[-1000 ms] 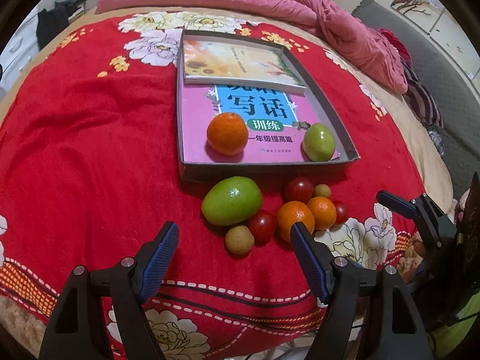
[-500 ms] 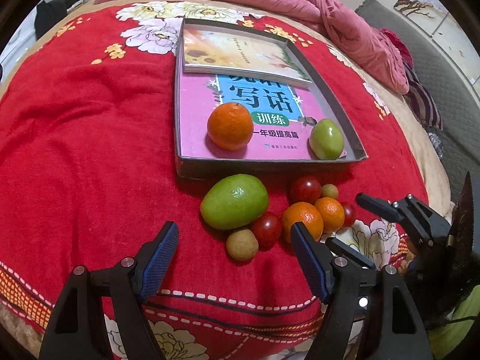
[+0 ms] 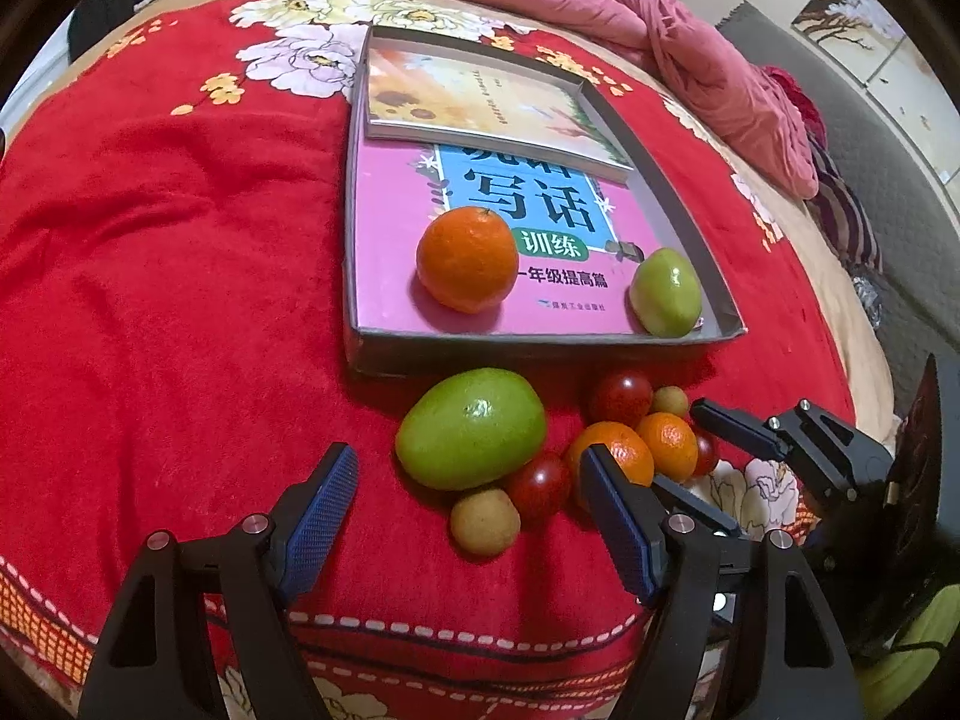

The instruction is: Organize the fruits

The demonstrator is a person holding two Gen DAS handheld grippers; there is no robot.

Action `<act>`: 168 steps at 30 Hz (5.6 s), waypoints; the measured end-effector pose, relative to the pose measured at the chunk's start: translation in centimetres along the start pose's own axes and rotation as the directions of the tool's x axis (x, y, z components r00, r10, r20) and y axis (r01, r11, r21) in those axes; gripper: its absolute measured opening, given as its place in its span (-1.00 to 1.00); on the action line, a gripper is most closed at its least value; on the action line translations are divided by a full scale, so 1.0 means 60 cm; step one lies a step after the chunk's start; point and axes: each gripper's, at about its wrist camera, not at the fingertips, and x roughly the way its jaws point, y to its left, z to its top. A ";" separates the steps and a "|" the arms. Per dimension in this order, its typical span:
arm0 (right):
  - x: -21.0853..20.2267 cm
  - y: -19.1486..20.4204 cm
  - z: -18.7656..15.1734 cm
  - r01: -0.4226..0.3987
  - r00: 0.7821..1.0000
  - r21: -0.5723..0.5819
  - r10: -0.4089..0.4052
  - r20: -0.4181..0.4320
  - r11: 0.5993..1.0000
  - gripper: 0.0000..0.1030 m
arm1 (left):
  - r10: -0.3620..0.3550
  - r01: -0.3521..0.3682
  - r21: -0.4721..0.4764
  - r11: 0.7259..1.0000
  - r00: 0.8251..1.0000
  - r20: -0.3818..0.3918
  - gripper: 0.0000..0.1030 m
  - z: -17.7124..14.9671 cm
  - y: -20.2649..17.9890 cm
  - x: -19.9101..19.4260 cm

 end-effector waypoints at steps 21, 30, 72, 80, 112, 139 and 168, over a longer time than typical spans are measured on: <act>-0.017 -0.010 -0.005 -0.153 0.988 0.072 0.153 0.008 0.986 -0.39 | -0.026 0.026 -0.004 1.000 1.000 -0.005 0.11 0.020 0.007 0.025; -0.003 -0.012 0.003 -0.134 0.991 0.055 0.134 0.006 0.989 -0.39 | -0.022 0.022 -0.009 1.000 0.999 -0.024 0.11 0.023 0.008 0.040; -0.088 -0.105 0.022 -0.178 0.963 0.271 0.111 0.245 0.946 -0.39 | -0.051 0.053 -0.008 0.999 0.988 0.148 0.10 0.030 -0.023 -0.075; -0.102 -0.122 0.023 -0.158 0.960 0.292 0.077 0.270 0.943 -0.39 | -0.066 0.065 0.011 0.998 0.982 0.177 0.10 0.048 -0.051 -0.090; -0.117 -0.175 0.032 -0.110 0.949 0.354 -0.008 0.316 0.929 -0.39 | -0.045 0.035 0.054 0.998 0.981 0.190 0.10 0.092 -0.106 -0.065; -0.084 -0.193 0.045 -0.079 0.961 0.352 -0.023 0.276 0.933 -0.39 | 0.009 -0.023 0.097 0.995 0.990 0.139 0.10 0.107 -0.108 0.025; -0.029 -0.172 0.041 -0.025 0.990 0.300 -0.019 0.142 0.954 -0.40 | 0.023 -0.046 0.191 0.981 0.992 0.123 0.10 0.094 -0.131 0.049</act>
